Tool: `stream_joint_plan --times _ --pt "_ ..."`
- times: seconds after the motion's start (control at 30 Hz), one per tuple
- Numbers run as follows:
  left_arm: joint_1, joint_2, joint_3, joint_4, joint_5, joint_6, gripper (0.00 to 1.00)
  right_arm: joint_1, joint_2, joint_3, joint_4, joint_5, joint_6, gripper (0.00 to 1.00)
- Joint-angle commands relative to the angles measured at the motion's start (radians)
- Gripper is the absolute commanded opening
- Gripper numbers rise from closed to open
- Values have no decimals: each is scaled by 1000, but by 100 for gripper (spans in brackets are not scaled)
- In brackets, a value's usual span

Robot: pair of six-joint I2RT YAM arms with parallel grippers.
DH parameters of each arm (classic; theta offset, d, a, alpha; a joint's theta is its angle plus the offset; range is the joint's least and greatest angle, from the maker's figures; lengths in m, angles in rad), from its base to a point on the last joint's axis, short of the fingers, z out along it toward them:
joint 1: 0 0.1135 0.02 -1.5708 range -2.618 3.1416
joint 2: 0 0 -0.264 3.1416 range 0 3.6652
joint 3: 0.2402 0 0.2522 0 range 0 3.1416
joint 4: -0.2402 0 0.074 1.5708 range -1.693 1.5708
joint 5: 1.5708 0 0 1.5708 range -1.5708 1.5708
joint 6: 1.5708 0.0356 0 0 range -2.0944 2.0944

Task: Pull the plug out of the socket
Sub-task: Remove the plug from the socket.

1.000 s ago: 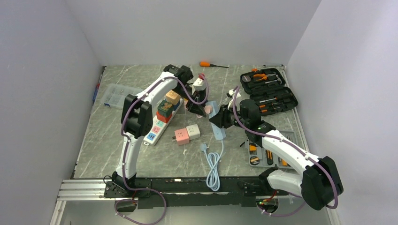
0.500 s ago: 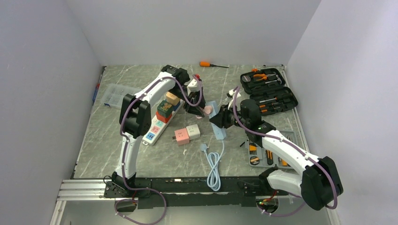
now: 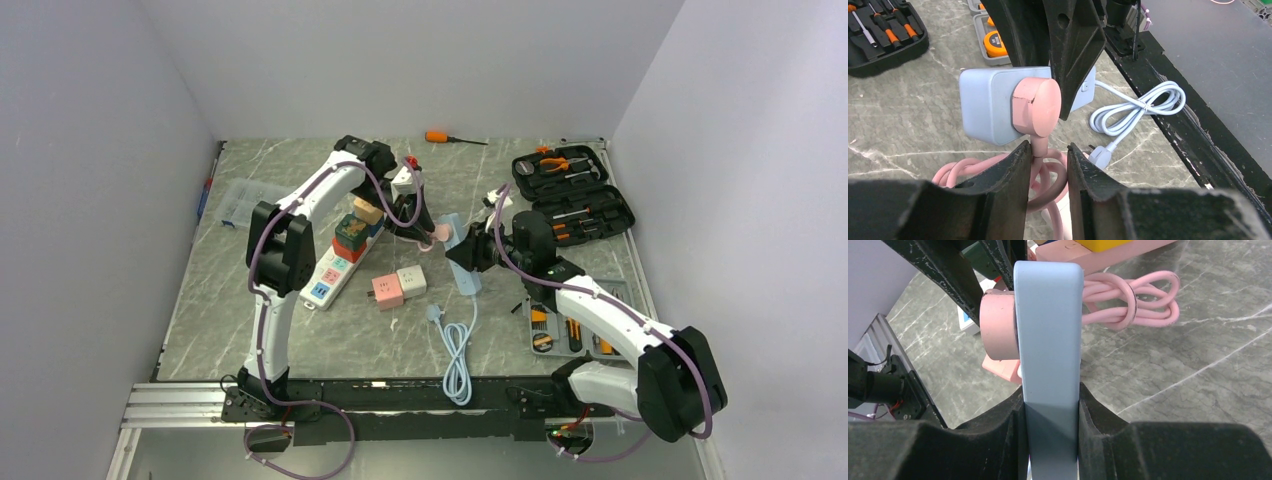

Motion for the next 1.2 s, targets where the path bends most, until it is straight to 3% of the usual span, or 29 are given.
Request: stream_joint_plan --times 0.0,0.4,0.57,0.73,0.87,0.97,1.07,1.17 --pt "-7 -26 32 -112 34 -12 5 -15 -19 87 96 13 -20 0" --pt "-34 -20 26 -115 39 -41 54 39 -14 145 111 -66 -53 0" --pt "-39 -32 -1 -114 48 -47 55 39 -16 157 116 -74 -61 0" --pt "-47 -15 4 -114 60 -57 36 41 -19 173 124 -101 -57 0" --pt "-71 -1 3 -114 55 -67 35 50 -14 182 143 -115 -50 0" --pt "-83 -2 -8 -114 44 -67 38 58 -17 183 149 -127 -51 0" --pt "-84 -1 -12 -114 38 -67 50 63 -21 187 144 -143 -55 0" --pt "-84 12 -1 -114 39 -75 55 68 -23 196 136 -150 -59 0"
